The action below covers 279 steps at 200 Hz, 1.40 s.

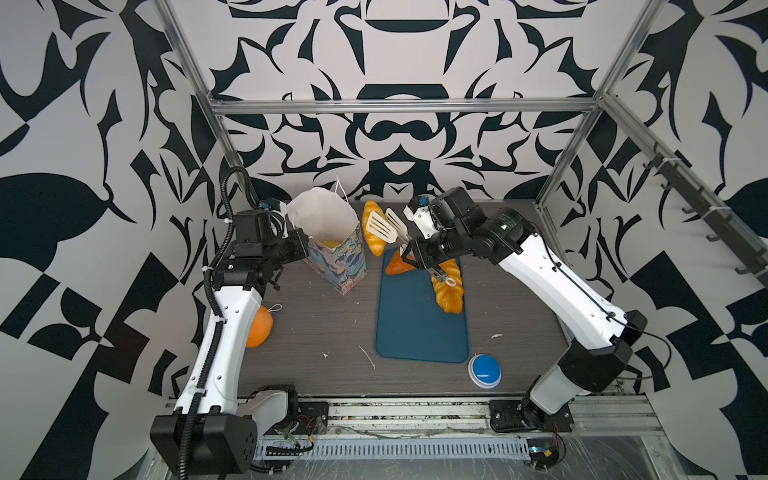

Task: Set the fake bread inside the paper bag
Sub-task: 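Carry the croissant with the tongs over the paper bag, then lower the croissant into the bag and open the tongs with the right gripper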

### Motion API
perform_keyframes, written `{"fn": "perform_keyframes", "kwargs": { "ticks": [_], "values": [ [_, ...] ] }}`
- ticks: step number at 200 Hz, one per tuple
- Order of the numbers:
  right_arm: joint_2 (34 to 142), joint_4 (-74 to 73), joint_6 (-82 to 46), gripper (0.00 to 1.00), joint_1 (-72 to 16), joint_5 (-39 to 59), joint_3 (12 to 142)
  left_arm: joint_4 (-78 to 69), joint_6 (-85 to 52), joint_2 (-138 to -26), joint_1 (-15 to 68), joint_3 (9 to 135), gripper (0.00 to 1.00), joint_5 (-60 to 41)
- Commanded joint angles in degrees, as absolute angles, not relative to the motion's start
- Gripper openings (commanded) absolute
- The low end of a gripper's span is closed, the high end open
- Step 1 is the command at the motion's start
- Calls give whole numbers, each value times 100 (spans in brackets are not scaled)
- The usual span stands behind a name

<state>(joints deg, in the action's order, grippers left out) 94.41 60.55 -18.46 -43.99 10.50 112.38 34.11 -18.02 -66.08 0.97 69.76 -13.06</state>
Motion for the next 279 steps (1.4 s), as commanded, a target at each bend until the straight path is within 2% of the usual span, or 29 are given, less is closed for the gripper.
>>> {"fn": "perform_keyframes", "kwargs": {
  "ticks": [1,93,279],
  "values": [
    [9470,5858,-1730,38,-4478,1200,11765,3483,-1795,-6649,70,6948,0,-1317],
    [10627,6110,-1613,38,-4801,1318,13647,3478,-1809,-6666,70,6948,0,-1344],
    [11926,5788,-1827,38,-4580,1730,14609,3471,-1808,-6641,62,6943,0,-1368]
  ]
}}
